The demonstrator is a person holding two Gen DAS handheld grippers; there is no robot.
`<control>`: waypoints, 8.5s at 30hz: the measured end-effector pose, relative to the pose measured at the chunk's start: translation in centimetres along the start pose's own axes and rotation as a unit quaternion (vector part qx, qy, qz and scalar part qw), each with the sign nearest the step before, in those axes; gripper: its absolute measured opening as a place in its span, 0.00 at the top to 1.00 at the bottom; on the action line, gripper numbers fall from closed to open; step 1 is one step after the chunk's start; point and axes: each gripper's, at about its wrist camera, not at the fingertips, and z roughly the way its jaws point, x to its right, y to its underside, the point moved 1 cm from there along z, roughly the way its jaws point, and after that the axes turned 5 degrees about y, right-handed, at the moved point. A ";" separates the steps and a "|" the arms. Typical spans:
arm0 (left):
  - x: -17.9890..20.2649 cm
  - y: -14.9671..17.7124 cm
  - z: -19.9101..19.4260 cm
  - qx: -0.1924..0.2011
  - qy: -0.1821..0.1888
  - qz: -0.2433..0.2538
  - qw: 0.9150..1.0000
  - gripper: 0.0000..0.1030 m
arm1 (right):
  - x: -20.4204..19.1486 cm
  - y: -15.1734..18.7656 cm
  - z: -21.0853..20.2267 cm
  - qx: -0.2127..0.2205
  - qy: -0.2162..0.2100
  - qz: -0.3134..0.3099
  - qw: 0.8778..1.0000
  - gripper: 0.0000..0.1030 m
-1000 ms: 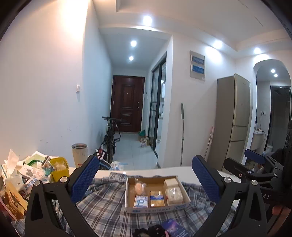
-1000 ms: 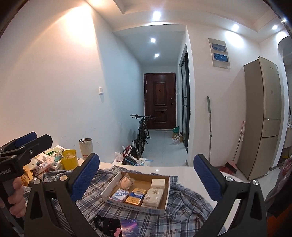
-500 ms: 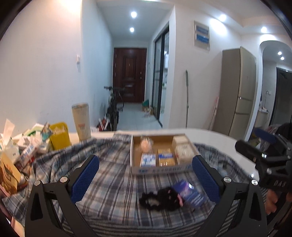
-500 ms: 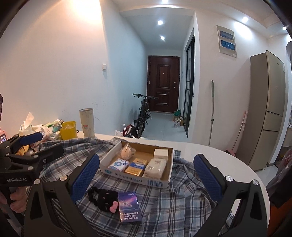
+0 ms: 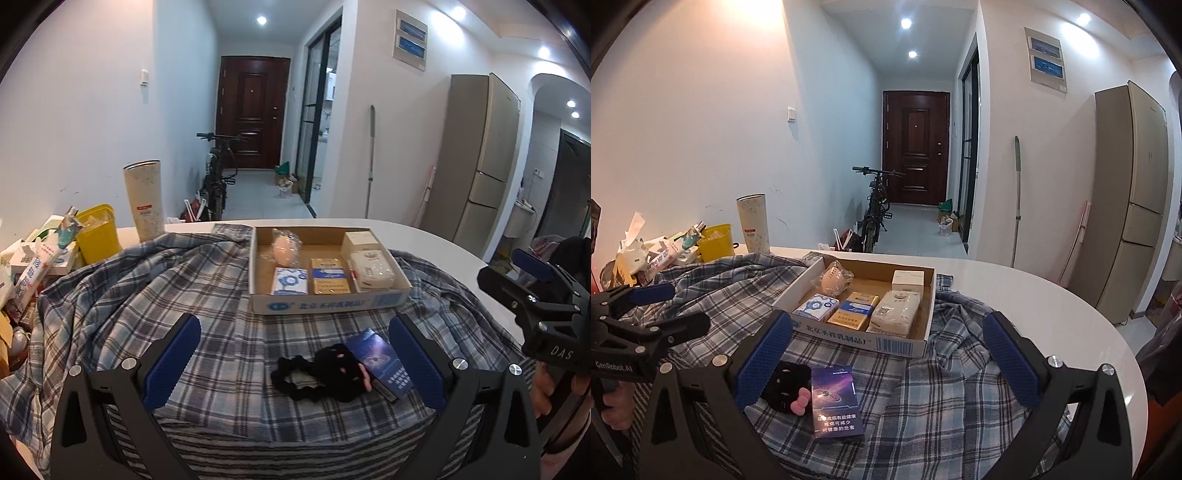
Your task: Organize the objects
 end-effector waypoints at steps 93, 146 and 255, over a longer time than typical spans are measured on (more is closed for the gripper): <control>-1.4 0.9 2.5 -0.054 0.035 -0.016 0.998 0.73 | -3.6 5.3 8.5 -0.195 -0.093 -0.045 0.975 0.52; -4.2 -12.9 14.3 -0.038 -0.005 -0.067 0.997 0.73 | -4.0 -2.0 23.8 -0.272 -0.066 0.121 0.952 0.52; 6.1 -9.8 -15.0 0.316 -0.070 0.081 0.943 0.00 | 0.9 -11.4 -8.5 0.195 0.059 0.055 0.977 0.00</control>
